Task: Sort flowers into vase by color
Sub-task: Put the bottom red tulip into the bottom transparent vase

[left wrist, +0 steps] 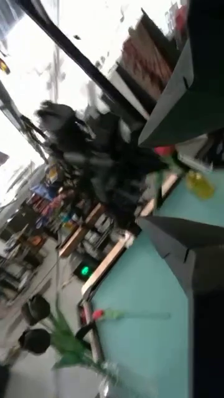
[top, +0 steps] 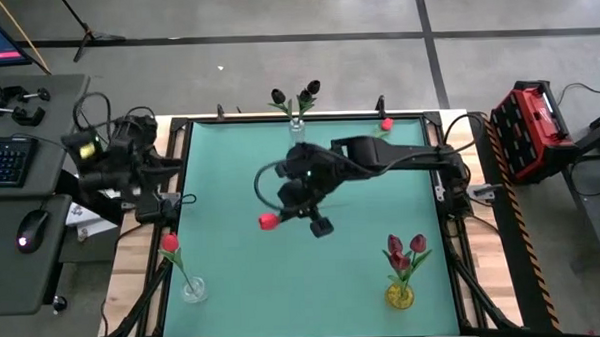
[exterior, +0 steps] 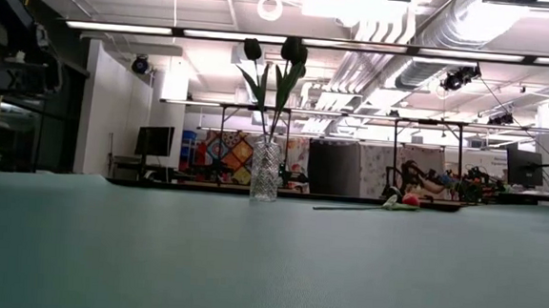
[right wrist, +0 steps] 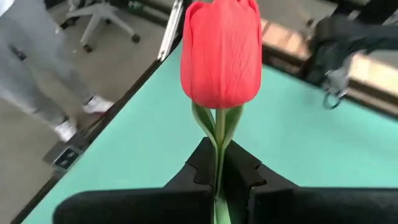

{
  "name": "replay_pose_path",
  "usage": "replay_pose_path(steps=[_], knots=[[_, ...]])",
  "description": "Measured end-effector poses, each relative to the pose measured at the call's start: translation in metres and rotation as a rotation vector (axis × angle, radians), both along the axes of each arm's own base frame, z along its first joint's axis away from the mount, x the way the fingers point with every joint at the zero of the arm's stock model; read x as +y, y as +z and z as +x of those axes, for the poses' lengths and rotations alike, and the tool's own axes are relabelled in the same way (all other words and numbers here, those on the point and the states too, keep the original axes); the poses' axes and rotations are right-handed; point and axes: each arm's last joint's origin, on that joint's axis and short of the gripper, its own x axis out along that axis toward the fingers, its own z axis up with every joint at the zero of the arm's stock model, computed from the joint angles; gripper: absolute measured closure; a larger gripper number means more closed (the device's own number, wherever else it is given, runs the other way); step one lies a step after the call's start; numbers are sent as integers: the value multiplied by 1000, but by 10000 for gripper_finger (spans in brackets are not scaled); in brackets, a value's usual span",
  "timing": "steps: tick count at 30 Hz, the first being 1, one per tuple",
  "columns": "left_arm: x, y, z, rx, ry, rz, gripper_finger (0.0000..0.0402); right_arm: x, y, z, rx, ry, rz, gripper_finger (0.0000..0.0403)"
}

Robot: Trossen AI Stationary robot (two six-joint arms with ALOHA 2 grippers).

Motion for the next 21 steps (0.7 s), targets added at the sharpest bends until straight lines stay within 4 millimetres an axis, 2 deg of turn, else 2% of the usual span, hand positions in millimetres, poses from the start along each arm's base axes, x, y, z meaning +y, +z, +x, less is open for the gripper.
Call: replay_pose_path(steps=[3,7,8,14,18,21], knots=[[8,12,-1,-6,10,-55,269,9,-4,-3,46,1,6,403],[16,28,-2,-5,9,-46,377,17,-7,-2,53,12,2,403],[16,33,-2,-4,11,-32,388,18,-9,-1,61,7,8,403],[16,67,-3,-125,-47,31,400,19,-11,1,58,0,15,403],[6,94,-1,-197,-107,120,401,18,-10,2,48,-1,17,403],[-8,111,-1,-264,-229,195,401,18,-10,2,47,-1,17,403]])
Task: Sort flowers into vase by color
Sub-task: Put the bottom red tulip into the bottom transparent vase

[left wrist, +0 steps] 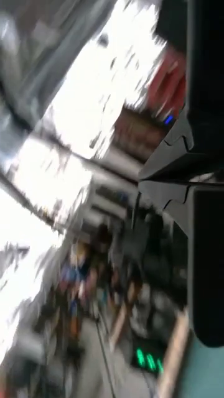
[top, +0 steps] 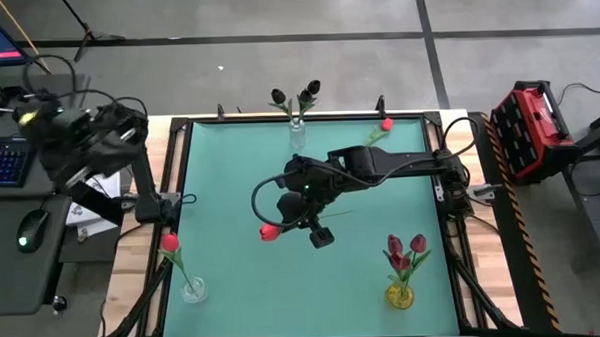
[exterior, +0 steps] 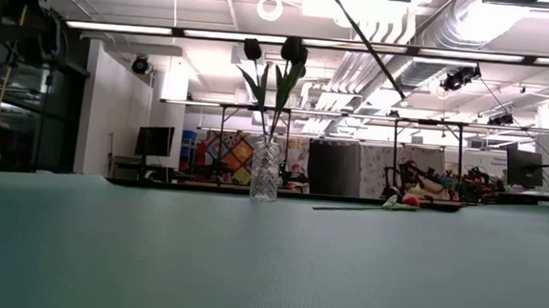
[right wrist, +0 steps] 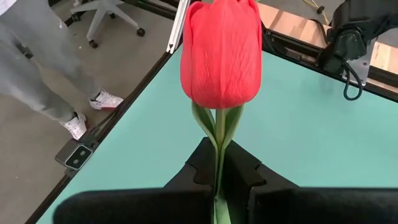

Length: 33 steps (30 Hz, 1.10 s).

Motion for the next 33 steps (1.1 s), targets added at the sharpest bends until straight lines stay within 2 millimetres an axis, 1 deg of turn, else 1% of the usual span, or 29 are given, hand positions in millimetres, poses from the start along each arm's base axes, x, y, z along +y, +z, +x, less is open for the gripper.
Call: replay_pose_path(steps=[4,7,9,12,16,18,20,23,26,29,33], knots=[[-26,14,2,-29,-144,110,401,0,0,0,9,-14,15,403],[-50,17,5,-24,-238,192,401,0,0,0,18,-28,32,403],[-66,14,10,1,-325,219,401,0,0,0,23,-30,43,403],[-83,5,23,102,-423,201,401,0,0,0,25,-35,48,403],[-103,-7,53,222,-603,138,401,0,0,0,30,-44,57,403],[-107,-14,71,303,-710,98,401,-1,0,0,36,-55,66,403],[-108,-22,84,419,-803,48,401,-1,0,0,42,-66,75,403],[-105,-35,95,624,-899,-27,401,-1,0,0,48,-66,75,403],[-103,-44,91,817,-954,-123,401,-1,-2,-2,69,-68,72,403],[-101,-51,79,1000,-954,-216,401,-1,-3,-4,96,-68,66,403],[-107,-57,63,1200,-952,-309,401,-1,-5,-5,115,-69,64,403]])
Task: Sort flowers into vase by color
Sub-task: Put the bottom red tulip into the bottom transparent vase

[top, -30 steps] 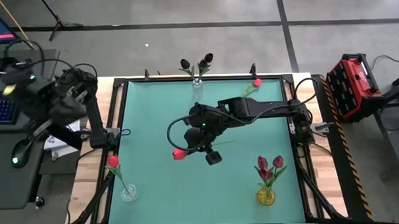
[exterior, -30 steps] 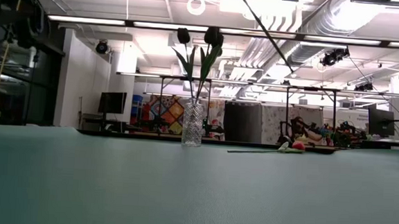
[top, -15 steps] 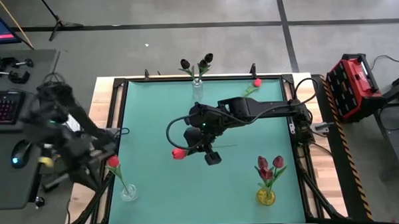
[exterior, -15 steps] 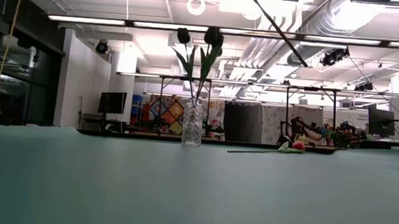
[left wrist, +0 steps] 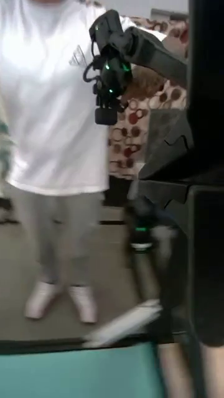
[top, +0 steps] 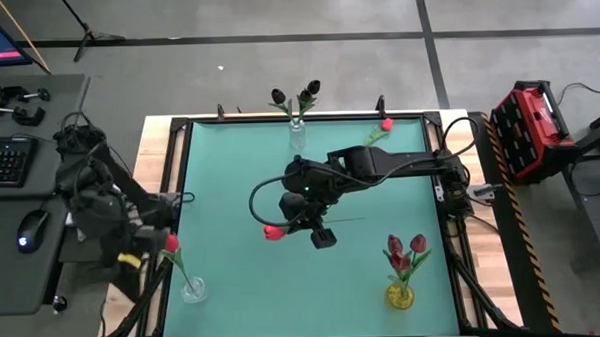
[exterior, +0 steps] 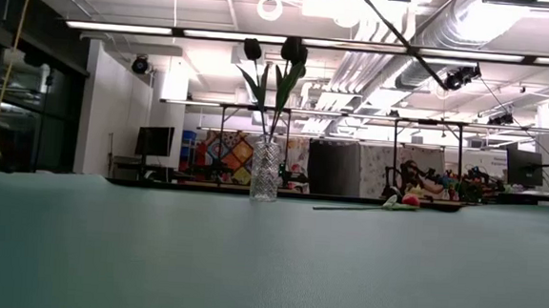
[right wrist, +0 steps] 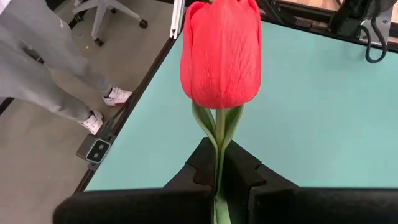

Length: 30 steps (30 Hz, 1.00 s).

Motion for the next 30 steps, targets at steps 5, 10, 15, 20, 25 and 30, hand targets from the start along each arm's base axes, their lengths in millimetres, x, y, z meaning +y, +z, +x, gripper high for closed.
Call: replay_pose_path(steps=[5,10,15,20,25,30], knots=[[-20,-11,-19,231,-65,60,401,0,-2,-2,23,1,-4,403],[-47,-23,-30,305,-125,132,401,0,-1,-2,22,3,-6,403],[-74,-52,-36,345,-173,263,401,0,-1,-2,20,7,-9,403],[-92,-76,-41,351,-216,368,401,0,-1,-2,20,8,-9,403],[-93,-86,-39,292,-178,456,401,-1,-1,-2,22,7,0,403],[-84,-88,-32,167,-29,531,401,-1,-1,-2,22,6,1,403]])
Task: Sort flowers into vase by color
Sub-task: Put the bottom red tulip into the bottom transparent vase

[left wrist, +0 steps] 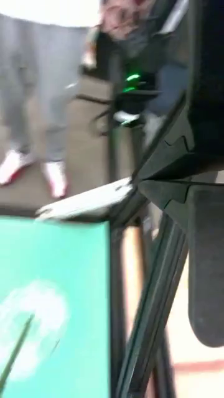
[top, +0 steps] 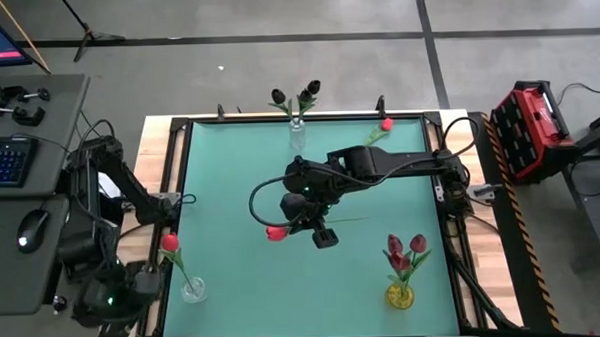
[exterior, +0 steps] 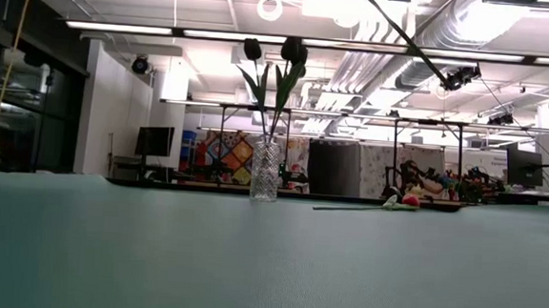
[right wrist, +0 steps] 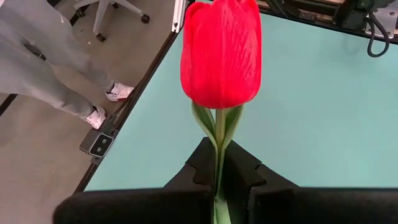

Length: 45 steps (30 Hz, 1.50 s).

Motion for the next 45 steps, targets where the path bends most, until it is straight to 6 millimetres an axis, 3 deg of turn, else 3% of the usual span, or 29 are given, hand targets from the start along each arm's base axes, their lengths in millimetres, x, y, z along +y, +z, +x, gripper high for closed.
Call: replay_pose_path(steps=[5,11,30,45], knots=[[12,4,3,-59,50,46,401,0,0,0,1,0,1,403],[4,-11,5,-51,43,168,401,0,0,0,2,1,2,403],[-60,-94,17,-31,-99,540,401,0,0,-1,6,9,4,403],[-80,-153,23,43,-89,781,401,0,0,-1,5,14,7,403]])
